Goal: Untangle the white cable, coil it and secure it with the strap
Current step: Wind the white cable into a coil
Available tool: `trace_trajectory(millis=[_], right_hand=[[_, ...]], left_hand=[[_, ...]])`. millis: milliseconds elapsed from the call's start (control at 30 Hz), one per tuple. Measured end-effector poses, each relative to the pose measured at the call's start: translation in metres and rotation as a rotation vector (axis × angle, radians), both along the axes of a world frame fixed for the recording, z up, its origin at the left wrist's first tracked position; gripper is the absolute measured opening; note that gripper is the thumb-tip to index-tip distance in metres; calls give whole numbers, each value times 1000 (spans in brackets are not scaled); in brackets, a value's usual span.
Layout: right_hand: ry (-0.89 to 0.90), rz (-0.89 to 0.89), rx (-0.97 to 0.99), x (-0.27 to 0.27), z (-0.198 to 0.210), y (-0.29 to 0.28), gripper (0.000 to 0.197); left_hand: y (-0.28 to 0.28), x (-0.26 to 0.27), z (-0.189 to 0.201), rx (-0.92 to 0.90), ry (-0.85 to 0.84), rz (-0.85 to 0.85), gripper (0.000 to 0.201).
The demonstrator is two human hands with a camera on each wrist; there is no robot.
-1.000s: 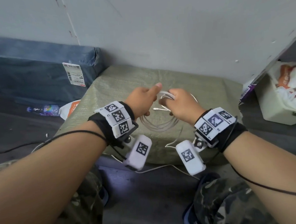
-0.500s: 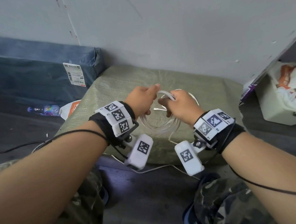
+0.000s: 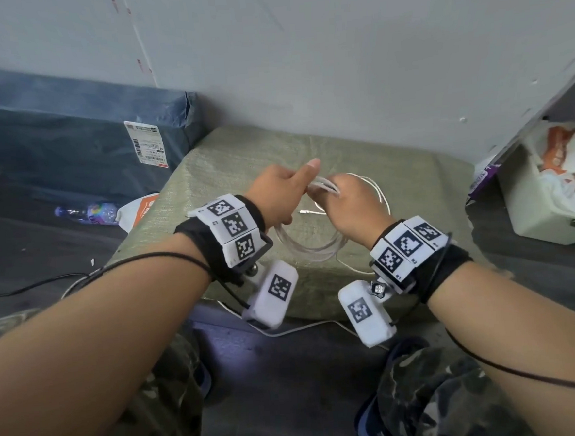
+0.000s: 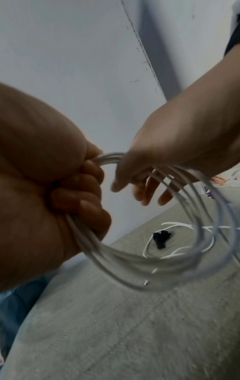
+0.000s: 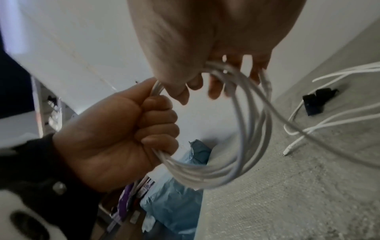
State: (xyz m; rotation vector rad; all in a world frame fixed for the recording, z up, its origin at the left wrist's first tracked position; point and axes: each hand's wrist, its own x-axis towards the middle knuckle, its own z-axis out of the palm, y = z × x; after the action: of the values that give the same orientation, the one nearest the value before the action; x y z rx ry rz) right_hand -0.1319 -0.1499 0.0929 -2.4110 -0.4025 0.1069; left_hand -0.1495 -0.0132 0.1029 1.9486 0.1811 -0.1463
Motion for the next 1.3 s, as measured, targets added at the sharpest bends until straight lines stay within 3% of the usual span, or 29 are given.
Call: trace_trajectory(millis=[67,167,233,300,400,600,700,833,933,1000,1100,1233,1300], right_hand=[[27,-152,120,5,-5,0,23],[304,-396,350,9,-13,-2,74],[499,-493,464,9,-15,-2,90],[651,-512,572,9,-13,-3,79],[745,-451,622,7,-8,-4,40],[666,-471,893,7,-10,0,16],[518,-446,696,10,-12,-1,14],[202,-198,125,12,-6,-5,25],[28,-14,-226,6,-3,-2,22],[-5,13,-263,1,-1,0,14],[9,53,-269,-3,2,2,25],[22,55,-242,-2,1,1,12],[33,45,-205,-3,-1,0,19]], left_hand=[[-1,0,0,-68,-11,59,50],[1,3,1,-200,-22,154,46],[4,4,1,-285,-39,200,45],[4,5,-1,-331,-66,208,45],[1,4,-5,-346,-77,199,47],[1,0,-8,-409,24,147,50],[3,0,-7,-414,118,105,50],[6,1,-6,-209,98,29,59],[0,-3,-1,-102,56,-113,61],[-3,-6,-1,-8,47,-204,54],[-4,-8,-6,112,42,-203,39],[0,-8,-5,255,-24,-269,44],[1,-7,-3,373,-36,-346,47]])
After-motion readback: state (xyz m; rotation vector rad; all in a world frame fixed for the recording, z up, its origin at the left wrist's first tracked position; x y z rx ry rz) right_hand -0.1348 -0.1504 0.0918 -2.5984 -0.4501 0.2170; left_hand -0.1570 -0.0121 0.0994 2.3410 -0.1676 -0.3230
